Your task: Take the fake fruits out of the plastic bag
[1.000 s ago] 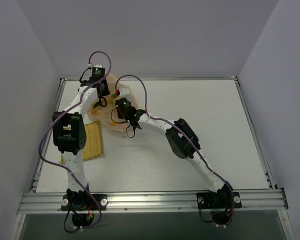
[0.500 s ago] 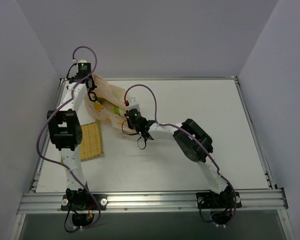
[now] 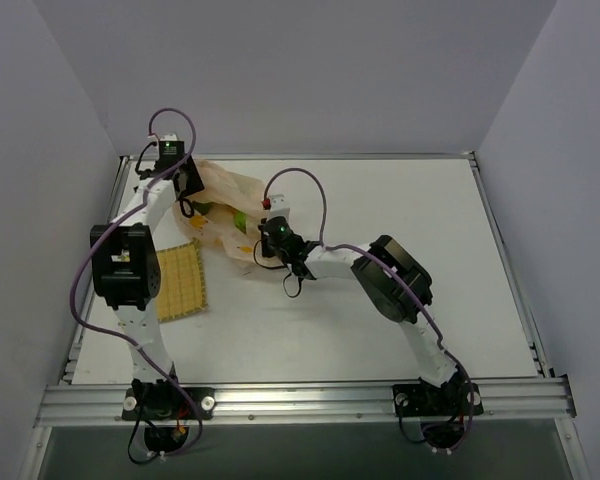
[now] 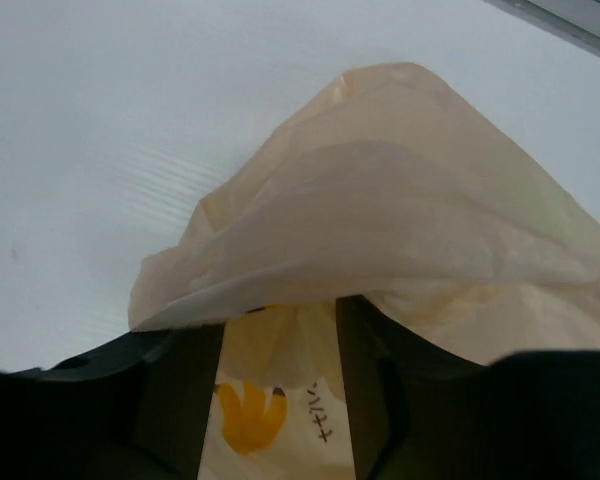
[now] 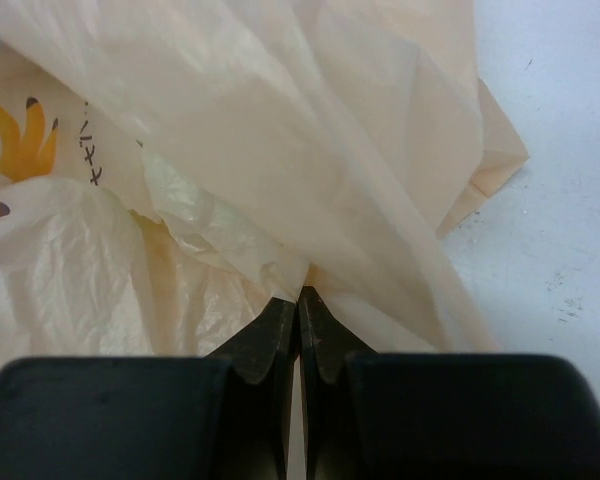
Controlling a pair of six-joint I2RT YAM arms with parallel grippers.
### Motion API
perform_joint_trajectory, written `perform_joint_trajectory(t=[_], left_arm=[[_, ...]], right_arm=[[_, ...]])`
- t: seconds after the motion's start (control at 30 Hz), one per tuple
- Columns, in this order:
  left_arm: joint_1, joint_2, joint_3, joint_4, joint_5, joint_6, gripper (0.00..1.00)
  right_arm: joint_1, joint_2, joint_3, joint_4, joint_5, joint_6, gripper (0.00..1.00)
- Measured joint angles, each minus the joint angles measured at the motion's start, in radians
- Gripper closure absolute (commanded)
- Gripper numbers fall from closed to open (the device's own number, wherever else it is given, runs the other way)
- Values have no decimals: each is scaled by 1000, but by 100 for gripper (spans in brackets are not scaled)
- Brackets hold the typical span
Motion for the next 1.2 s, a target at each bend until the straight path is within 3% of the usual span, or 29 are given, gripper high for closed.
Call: perform_joint_trajectory(t=[0.1, 0.27, 0.53, 0.7, 1.2], left_arm=[[-3, -80, -75, -8, 17, -29, 48], [-46, -329, -208, -2, 9, -63, 62], [-245, -629, -381, 0, -31, -106, 69], [-331, -606, -443, -6, -55, -128, 71], [-341, -292, -403, 101, -61, -96, 70]], right_arm=[[-11, 0, 0, 13, -17, 39, 100], [-30, -27, -26, 45, -45, 114, 100], [-83, -79, -49, 82, -76, 277, 100], [-102, -80, -49, 70, -63, 335, 100], [-100, -78, -104, 123, -78, 346, 100]])
